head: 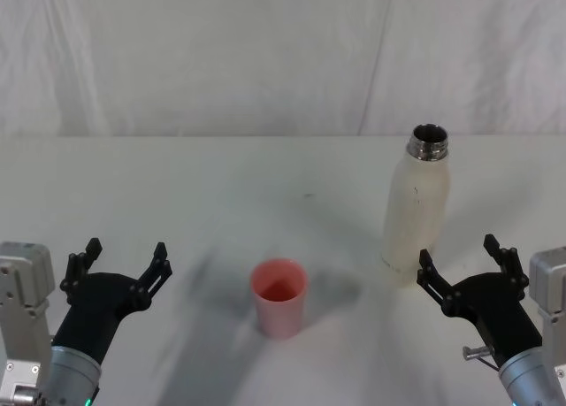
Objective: Grasp the thermos with one hand and pour water into the cup lid.
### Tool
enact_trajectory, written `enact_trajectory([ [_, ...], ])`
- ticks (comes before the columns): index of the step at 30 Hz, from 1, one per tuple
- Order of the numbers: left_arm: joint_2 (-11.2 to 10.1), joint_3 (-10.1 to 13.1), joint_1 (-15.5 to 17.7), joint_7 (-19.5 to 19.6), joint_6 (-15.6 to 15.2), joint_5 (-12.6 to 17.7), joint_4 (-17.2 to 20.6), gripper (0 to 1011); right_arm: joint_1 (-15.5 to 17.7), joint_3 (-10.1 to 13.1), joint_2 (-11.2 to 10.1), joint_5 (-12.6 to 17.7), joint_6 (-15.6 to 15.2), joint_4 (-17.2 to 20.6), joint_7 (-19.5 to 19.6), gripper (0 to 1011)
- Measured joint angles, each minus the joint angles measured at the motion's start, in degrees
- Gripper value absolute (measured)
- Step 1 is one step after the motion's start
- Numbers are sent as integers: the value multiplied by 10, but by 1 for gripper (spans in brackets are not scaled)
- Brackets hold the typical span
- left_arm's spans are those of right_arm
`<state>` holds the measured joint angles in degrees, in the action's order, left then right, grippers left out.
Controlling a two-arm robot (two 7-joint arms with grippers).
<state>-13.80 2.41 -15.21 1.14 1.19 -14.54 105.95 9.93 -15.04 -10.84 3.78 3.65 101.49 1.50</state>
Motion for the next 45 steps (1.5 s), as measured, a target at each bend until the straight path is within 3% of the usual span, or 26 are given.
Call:
enact_trajectory([
  [35, 0, 0, 0, 0, 0, 0, 0, 1001, 0, 0, 0, 0, 0, 0, 0, 1001],
  [45, 0, 0, 0, 0, 0, 0, 0, 1001, 4, 14, 12, -8, 3, -1, -22, 1001],
])
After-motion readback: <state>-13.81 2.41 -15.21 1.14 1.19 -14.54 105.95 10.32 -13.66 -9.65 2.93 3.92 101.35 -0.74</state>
